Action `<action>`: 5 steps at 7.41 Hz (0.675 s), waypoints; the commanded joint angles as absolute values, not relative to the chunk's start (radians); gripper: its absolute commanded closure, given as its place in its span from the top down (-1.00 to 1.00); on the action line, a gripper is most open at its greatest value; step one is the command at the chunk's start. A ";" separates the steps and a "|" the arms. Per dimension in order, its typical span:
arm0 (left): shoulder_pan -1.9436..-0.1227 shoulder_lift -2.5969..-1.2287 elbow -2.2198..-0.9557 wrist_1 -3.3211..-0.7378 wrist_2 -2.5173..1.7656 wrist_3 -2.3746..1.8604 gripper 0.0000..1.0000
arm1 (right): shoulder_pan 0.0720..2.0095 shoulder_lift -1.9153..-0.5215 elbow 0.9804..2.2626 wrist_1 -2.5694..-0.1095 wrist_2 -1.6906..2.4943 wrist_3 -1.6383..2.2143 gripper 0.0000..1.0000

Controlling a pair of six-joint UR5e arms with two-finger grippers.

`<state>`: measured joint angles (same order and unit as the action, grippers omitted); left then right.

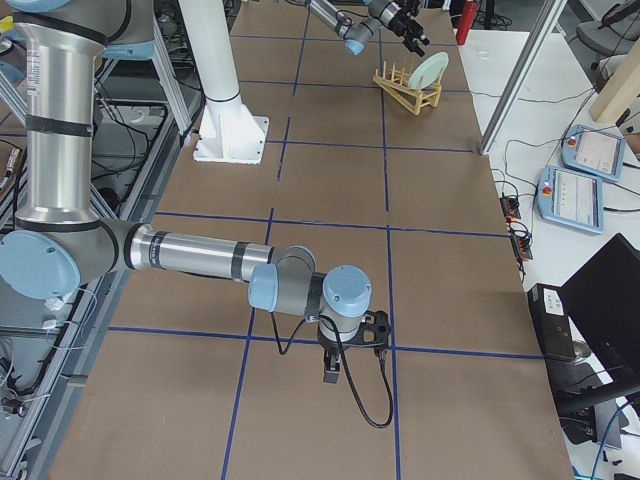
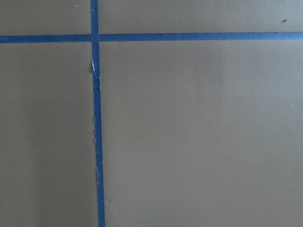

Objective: Place plate on rack
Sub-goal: 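Lower the plate with the left gripper between the rack's pegs, then open the left gripper and withdraw it away from the plate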

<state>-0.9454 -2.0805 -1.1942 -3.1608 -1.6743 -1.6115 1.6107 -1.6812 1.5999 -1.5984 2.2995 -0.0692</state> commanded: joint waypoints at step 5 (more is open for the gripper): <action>-1.106 -1.797 -1.594 -2.672 -1.919 -1.067 1.00 | 1.611 -1.681 1.600 -1.598 2.299 -0.069 1.00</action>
<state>-1.0636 -1.8655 -1.4880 -2.8031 -1.8729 -1.1938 1.6107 -1.6813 1.5999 -1.5984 2.2994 -0.0690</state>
